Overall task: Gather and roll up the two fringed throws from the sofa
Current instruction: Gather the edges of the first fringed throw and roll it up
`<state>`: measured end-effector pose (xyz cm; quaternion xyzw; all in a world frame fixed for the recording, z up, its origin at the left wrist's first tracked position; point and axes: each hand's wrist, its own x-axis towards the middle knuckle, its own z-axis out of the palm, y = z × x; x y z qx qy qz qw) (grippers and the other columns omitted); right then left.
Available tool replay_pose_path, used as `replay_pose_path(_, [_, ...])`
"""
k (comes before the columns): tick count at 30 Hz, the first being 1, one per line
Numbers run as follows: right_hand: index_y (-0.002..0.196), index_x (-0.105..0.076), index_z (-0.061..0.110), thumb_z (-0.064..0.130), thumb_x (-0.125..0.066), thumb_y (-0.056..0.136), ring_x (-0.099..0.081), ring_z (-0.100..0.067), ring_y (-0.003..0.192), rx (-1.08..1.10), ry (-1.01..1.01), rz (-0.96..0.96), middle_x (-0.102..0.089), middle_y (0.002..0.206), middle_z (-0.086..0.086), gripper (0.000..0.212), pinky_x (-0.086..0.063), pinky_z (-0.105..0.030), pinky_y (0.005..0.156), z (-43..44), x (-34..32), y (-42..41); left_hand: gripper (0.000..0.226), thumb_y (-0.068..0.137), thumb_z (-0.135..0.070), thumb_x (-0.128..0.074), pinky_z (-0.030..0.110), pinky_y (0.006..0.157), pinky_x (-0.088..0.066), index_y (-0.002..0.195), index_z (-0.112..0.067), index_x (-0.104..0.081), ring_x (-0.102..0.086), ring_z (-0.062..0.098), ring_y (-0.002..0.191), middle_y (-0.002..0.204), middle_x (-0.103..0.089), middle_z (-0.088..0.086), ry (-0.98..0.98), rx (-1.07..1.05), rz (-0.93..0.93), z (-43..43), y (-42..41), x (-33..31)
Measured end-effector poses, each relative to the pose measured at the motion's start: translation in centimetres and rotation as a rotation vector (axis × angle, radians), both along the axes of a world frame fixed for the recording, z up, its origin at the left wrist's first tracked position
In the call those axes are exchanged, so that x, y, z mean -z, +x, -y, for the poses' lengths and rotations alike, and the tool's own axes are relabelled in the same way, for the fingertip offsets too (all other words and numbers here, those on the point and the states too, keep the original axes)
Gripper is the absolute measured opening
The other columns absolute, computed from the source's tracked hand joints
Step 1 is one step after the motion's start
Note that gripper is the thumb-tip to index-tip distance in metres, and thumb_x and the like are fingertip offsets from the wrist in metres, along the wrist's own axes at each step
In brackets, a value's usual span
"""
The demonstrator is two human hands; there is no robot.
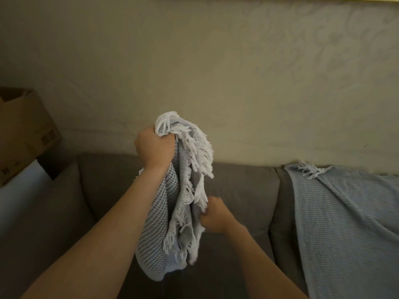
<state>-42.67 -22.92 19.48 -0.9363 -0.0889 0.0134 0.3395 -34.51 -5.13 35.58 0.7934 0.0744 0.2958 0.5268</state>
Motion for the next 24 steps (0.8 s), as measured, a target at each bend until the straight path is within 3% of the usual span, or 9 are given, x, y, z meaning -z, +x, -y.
replay_pose_path(5, [0.064,-0.045,0.001,0.023,-0.054,0.072,-0.051,-0.021,0.054,-0.010,0.044,-0.024,-0.053,0.057,-0.010,0.024,-0.047,-0.048,0.054,-2.3,0.5,0.3,0.031,0.086,-0.022,-0.072,0.032,0.052,-0.036,0.060,-0.011,-0.061,-0.042,0.016,0.053,0.053,-0.056,-0.001,-0.017,0.004,0.013,0.0,0.1,-0.1])
replay_pose_path(9, [0.088,-0.070,0.003,0.012,-0.064,0.078,-0.072,-0.016,0.083,0.050,0.263,0.002,-0.074,0.084,-0.008,0.014,-0.060,-0.041,0.074,-3.9,0.6,-0.5,0.030,0.086,-0.020,-0.075,0.032,0.053,-0.039,0.061,-0.009,-0.062,-0.043,0.015,0.054,0.055,-0.060,0.002,-0.085,0.042,0.016,0.4,-0.2,0.0])
replay_pose_path(11, [0.117,-0.066,0.018,0.019,-0.077,0.081,-0.069,-0.002,0.098,0.103,0.441,-0.090,-0.075,0.107,0.007,0.038,-0.058,-0.033,0.089,-4.4,0.3,-0.8,0.032,0.086,-0.018,-0.075,0.031,0.053,-0.038,0.060,-0.009,-0.060,-0.042,0.014,0.054,0.053,-0.057,-0.001,-0.095,0.059,0.012,0.5,-0.3,0.1])
replay_pose_path(13, [0.137,-0.042,0.039,0.043,-0.088,0.076,-0.064,0.005,0.109,0.119,0.570,-0.190,-0.066,0.123,0.023,0.076,-0.054,-0.026,0.097,-4.7,-0.4,-1.1,0.034,0.086,-0.020,-0.076,0.031,0.053,-0.038,0.058,-0.011,-0.059,-0.041,0.014,0.053,0.052,-0.055,-0.004,-0.102,0.067,-0.001,0.6,-0.4,0.1])
replay_pose_path(16, [0.149,-0.032,0.036,0.074,-0.084,0.067,-0.060,-0.003,0.120,0.230,0.578,-0.193,-0.059,0.135,0.020,0.104,-0.052,-0.033,0.104,-5.3,-1.3,-0.6,0.036,0.086,-0.022,-0.078,0.031,0.053,-0.038,0.057,-0.013,-0.059,-0.041,0.013,0.053,0.052,-0.056,-0.004,-0.090,0.092,-0.013,0.4,-0.5,0.2])
replay_pose_path(18, [0.135,-0.053,0.024,0.073,-0.077,0.074,-0.065,-0.012,0.110,0.351,0.466,-0.054,-0.067,0.122,0.010,0.081,-0.056,-0.036,0.094,-5.5,-1.9,0.2,0.034,0.085,-0.019,-0.079,0.030,0.052,-0.036,0.058,-0.012,-0.060,-0.040,0.011,0.054,0.054,-0.057,-0.002,-0.067,0.136,-0.015,0.5,-0.6,0.2])
replay_pose_path(19, [0.113,-0.061,0.021,0.066,-0.076,0.077,-0.067,-0.013,0.096,0.391,0.398,0.046,-0.070,0.104,0.007,0.059,-0.056,-0.033,0.082,-5.7,-2.4,0.6,0.032,0.085,-0.018,-0.079,0.030,0.051,-0.035,0.060,-0.010,-0.062,-0.040,0.010,0.053,0.055,-0.058,0.000,-0.052,0.157,-0.016,0.5,-0.7,0.1])
replay_pose_path(21, [0.083,-0.059,0.018,0.047,-0.077,0.079,-0.063,-0.014,0.073,0.387,0.348,0.115,-0.065,0.077,0.006,0.035,-0.050,-0.029,0.065,-5.9,-3.5,1.6,0.029,0.085,-0.015,-0.079,0.030,0.050,-0.033,0.063,-0.005,-0.063,-0.038,0.008,0.053,0.057,-0.060,0.006,-0.031,0.195,-0.023,0.6,-0.7,0.1])
replay_pose_path(24, [0.091,-0.064,0.006,0.026,-0.071,0.077,-0.063,-0.016,0.076,0.376,0.378,0.095,-0.066,0.081,0.000,0.025,-0.054,-0.033,0.072,-5.7,-4.0,3.0,0.030,0.087,-0.015,-0.078,0.030,0.050,-0.033,0.064,-0.003,-0.062,-0.039,0.009,0.055,0.058,-0.060,0.010,0.011,0.246,-0.038,0.2,-0.7,0.1])
